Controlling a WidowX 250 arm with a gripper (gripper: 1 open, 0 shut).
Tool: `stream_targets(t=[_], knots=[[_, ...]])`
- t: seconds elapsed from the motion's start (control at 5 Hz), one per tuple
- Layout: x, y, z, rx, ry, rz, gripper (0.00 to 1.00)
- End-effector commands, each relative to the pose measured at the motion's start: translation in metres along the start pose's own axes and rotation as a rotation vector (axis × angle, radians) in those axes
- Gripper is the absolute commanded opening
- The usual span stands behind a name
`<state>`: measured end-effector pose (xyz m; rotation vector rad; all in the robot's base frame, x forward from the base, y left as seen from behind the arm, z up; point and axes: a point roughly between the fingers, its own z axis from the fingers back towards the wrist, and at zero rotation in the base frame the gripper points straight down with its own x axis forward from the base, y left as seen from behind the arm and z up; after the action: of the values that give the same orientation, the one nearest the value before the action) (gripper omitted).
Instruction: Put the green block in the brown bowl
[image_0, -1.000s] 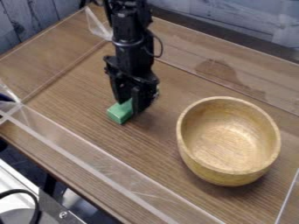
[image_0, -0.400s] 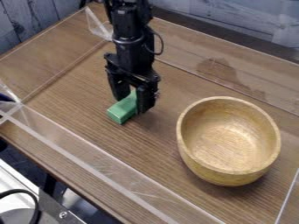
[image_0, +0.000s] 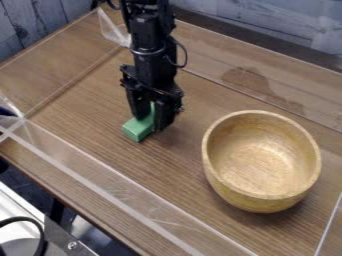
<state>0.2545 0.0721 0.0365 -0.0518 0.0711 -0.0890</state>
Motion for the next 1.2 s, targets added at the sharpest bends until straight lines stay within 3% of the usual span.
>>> stream_targets(t=[0.0,0.4,0.8,1.0], knots=[[0.011,0.005,0.013,0.022,-0.054,0.007,0.0],[0.013,0.0,0.04,0.019,-0.093,0.041,0.0],[0.021,-0.017,0.095,0.028,-0.173,0.054,0.0],[0.019,-0.016,0.077,0.025,-0.169,0.046,1.0]])
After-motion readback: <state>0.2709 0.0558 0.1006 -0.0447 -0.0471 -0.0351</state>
